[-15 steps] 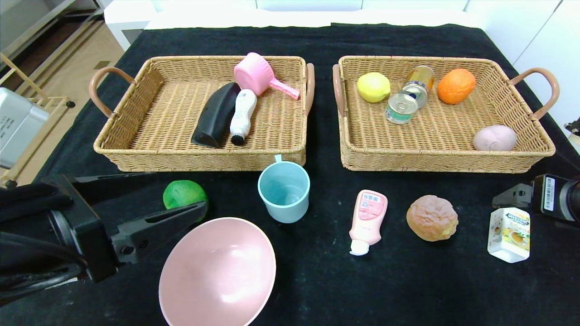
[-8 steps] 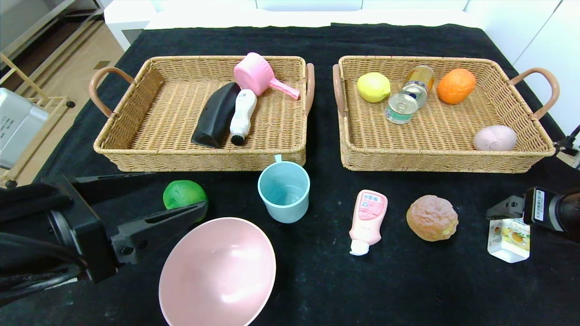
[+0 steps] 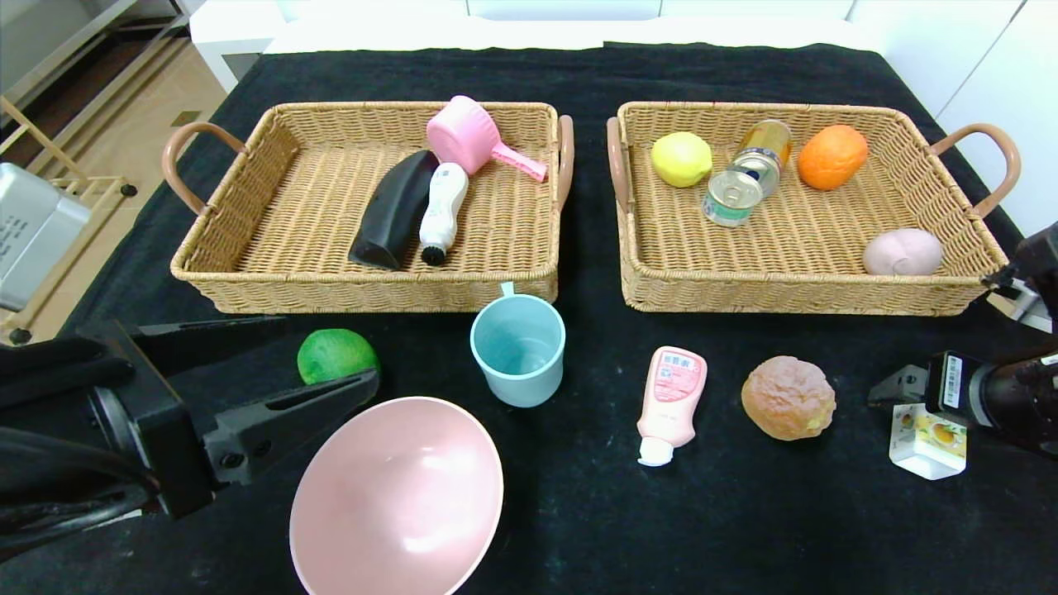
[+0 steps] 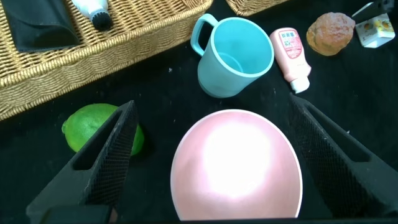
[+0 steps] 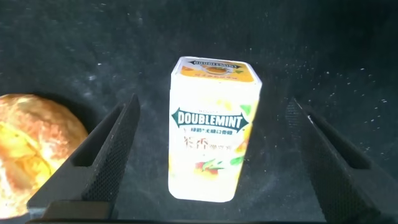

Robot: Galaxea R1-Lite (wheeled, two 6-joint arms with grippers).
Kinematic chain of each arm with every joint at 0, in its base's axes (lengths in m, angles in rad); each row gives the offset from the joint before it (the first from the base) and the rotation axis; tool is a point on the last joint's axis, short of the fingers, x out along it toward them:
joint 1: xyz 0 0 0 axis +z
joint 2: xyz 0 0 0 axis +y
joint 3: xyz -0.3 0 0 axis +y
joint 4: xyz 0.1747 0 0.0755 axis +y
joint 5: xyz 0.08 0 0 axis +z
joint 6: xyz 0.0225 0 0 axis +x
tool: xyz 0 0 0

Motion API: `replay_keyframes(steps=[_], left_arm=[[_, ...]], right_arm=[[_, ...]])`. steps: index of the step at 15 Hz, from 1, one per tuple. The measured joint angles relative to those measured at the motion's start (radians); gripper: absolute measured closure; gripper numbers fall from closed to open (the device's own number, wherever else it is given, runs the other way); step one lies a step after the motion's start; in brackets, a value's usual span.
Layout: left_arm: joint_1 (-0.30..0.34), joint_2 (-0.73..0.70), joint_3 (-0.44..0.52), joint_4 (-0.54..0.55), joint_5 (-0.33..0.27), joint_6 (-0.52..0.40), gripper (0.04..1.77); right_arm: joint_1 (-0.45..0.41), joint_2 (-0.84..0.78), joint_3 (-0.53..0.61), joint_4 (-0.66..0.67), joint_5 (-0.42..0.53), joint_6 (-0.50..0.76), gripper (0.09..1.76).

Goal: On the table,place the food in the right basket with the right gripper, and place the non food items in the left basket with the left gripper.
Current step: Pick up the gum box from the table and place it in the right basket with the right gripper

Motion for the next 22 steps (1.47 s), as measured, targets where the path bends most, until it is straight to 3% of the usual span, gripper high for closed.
replay_keyframes(steps=[3, 7, 10, 22], left_arm=[[-0.001, -0.001, 0.0, 0.001, 0.0, 0.0, 0.09], [0.0, -0.001, 0.001, 0.002, 0.0, 0.0, 0.09], [0.0, -0.001, 0.002, 0.002, 0.001, 0.0, 0.09], [-0.001, -0.002, 0.004, 0.007, 0.001, 0.002, 0.09]], right_arm=[[0.0, 0.005, 0.001, 0.0, 0.0, 0.001, 0.14], [0.003, 0.009, 0.004, 0.002, 0.002, 0.001, 0.73], [0.004, 0.015, 0.008, 0.001, 0.002, 0.001, 1.03], [0.009, 0.016, 0.009, 0.003, -0.001, 0.0, 1.05]])
